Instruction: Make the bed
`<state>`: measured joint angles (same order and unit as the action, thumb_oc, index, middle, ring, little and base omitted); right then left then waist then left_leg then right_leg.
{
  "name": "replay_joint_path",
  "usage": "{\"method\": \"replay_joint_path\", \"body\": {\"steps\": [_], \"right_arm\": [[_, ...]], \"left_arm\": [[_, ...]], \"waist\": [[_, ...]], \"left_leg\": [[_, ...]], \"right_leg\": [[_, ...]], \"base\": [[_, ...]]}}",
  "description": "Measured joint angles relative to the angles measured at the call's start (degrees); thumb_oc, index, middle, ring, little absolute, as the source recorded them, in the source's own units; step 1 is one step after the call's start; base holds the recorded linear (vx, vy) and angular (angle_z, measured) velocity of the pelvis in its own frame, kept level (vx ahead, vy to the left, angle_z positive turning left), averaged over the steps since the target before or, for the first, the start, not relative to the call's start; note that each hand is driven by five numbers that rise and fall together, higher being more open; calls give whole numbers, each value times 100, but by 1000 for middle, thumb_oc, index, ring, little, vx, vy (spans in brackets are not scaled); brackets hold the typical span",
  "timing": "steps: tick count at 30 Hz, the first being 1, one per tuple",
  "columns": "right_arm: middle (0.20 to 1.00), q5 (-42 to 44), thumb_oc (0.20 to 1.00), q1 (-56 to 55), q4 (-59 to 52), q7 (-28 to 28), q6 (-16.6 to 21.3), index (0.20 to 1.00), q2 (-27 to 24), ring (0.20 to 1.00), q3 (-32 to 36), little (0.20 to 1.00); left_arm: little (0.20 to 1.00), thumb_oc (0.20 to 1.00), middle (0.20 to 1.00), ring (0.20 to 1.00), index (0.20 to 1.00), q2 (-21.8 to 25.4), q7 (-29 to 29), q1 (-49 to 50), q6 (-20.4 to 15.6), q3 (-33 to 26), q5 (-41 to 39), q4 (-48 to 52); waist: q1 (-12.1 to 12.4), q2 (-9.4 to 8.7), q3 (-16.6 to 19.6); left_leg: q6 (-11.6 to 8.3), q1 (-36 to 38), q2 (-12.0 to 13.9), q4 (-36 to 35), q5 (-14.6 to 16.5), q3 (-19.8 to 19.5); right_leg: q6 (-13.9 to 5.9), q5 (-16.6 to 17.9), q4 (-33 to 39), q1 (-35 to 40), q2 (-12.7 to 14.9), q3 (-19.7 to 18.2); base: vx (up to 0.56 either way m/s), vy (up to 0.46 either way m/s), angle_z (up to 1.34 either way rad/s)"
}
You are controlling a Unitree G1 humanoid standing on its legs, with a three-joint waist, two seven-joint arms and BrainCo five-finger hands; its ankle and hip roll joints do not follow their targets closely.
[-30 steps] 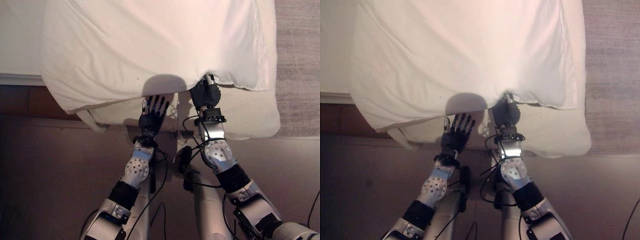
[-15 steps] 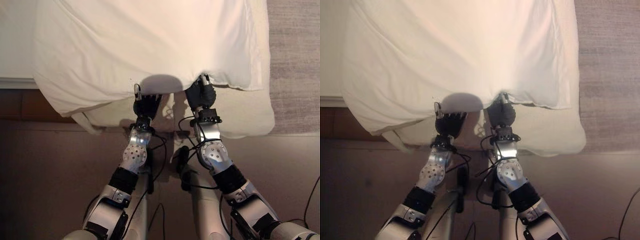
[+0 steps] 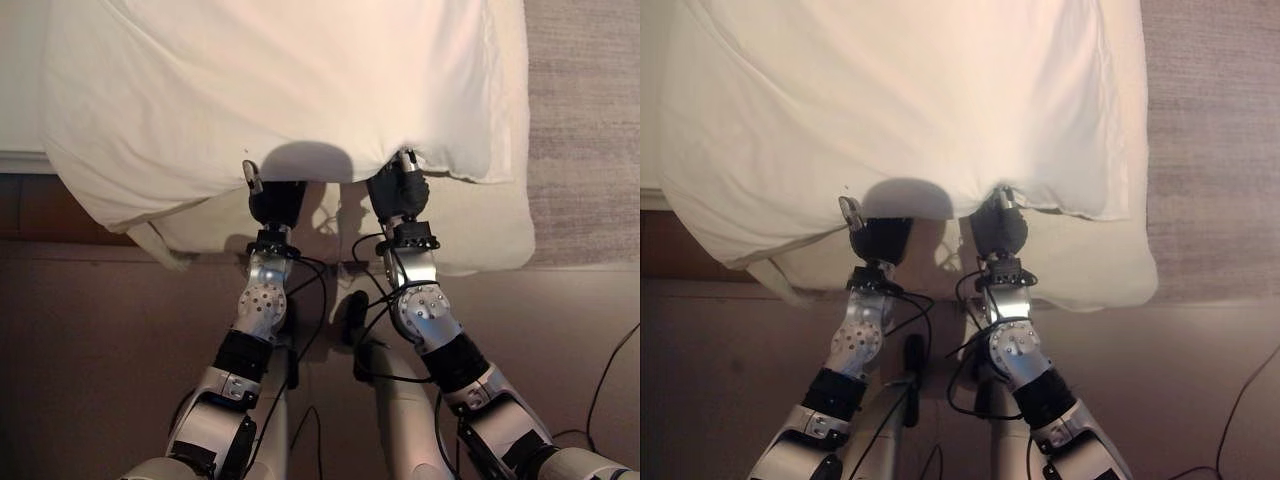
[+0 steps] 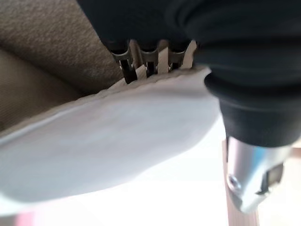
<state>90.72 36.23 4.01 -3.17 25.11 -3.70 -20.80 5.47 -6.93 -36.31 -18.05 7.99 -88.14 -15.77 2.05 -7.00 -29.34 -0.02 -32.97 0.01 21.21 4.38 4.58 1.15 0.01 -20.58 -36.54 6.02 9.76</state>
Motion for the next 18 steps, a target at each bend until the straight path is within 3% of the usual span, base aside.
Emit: {"method": "replay_joint_path", "body": {"steps": [9,16,17,18], "right_arm": [[200,0,200,-56,-19,153,-11,200,-95,200,-157,200],[200,-3,200,-47,-24,284,-83,200,-166,200,-234,200],[200,-4,200,-54,-25,302,-90,200,-167,200,-239,200],[200,-6,200,-59,-31,335,-94,200,-171,200,-242,200]], "left_arm": [[1000,1000,1000,1000,1000,258,1059,-443,-512,-318,198,-385],[1000,1000,1000,1000,1000,394,1339,-456,-647,-475,417,-360],[388,388,388,388,388,433,1413,-457,-653,-475,429,-349],[388,388,388,388,388,453,1491,-464,-664,-474,439,-347]], "waist": [[-40,1,0],[-118,4,-2],[-119,6,-4],[-120,7,-4]], "left_leg": [[0,0,3,11,0,2],[0,0,9,17,0,4],[0,0,9,17,0,5],[0,0,9,18,0,6]], "right_leg": [[0,0,-11,0,1,-2],[1,0,-14,1,0,-2],[1,0,-14,0,0,-2],[1,0,-14,-1,1,-3]], "base": [[0,0,0],[0,0,0],[0,0,0],[0,0,0]]}}
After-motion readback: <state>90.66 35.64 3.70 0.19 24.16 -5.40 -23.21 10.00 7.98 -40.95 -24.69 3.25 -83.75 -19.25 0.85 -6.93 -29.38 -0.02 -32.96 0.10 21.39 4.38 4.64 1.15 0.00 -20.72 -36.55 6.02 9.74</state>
